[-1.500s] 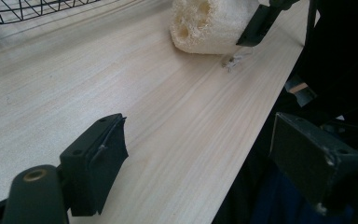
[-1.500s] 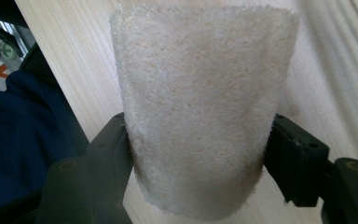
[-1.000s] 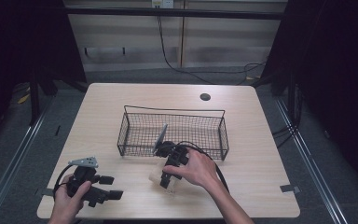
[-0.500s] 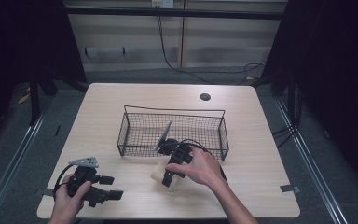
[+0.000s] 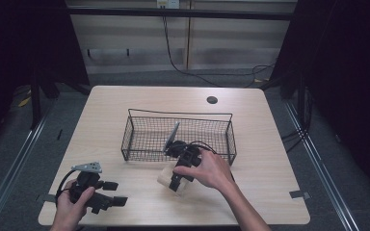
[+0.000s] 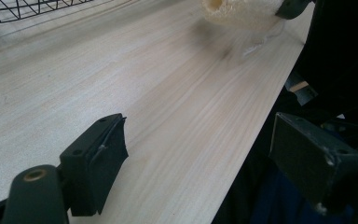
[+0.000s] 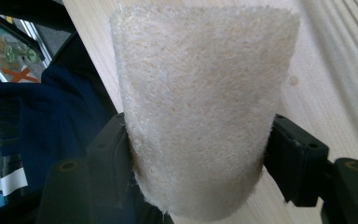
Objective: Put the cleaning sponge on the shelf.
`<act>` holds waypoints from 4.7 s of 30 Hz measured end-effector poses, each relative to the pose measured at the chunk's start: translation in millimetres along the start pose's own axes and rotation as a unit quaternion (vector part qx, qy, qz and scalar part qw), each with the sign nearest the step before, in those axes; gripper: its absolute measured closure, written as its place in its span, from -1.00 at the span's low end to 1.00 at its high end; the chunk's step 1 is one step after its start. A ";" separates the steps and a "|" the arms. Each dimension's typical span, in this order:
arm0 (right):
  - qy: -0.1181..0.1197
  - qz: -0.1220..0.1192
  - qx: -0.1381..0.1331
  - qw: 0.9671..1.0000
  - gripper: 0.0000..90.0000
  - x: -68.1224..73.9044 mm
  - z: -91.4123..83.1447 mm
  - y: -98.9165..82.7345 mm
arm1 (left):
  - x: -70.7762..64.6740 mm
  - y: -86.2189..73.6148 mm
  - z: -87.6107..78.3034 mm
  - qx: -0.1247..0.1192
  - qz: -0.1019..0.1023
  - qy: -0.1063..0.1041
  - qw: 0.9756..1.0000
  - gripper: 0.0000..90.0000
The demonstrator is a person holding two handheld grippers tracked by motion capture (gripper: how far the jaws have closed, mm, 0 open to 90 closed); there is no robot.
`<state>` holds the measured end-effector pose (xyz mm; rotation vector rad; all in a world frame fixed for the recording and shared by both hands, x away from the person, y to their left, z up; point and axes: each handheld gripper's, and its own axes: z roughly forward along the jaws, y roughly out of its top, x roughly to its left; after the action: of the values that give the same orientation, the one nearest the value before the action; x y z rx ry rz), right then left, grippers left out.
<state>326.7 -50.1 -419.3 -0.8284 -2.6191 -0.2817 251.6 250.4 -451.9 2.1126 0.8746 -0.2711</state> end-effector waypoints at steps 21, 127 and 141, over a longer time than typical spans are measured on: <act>-0.006 0.003 -0.030 1.000 -0.33 6.8 -37.2 -2.4 | 0.4 0.1 -0.5 0.004 0.000 0.000 1.000 -0.60; -0.090 0.344 -0.127 0.926 -0.33 -122.5 -98.0 -75.2 | -0.3 -0.8 -0.4 -0.003 0.014 0.003 1.000 -0.61; -0.093 0.367 -0.128 0.917 -0.33 -125.5 -77.3 -73.9 | -0.1 -0.6 -0.7 -0.008 0.011 0.002 1.000 -0.61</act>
<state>400.7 -196.8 -406.3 -1.9229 -2.2374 -0.3400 251.0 251.1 -451.8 2.1083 0.8539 -0.2475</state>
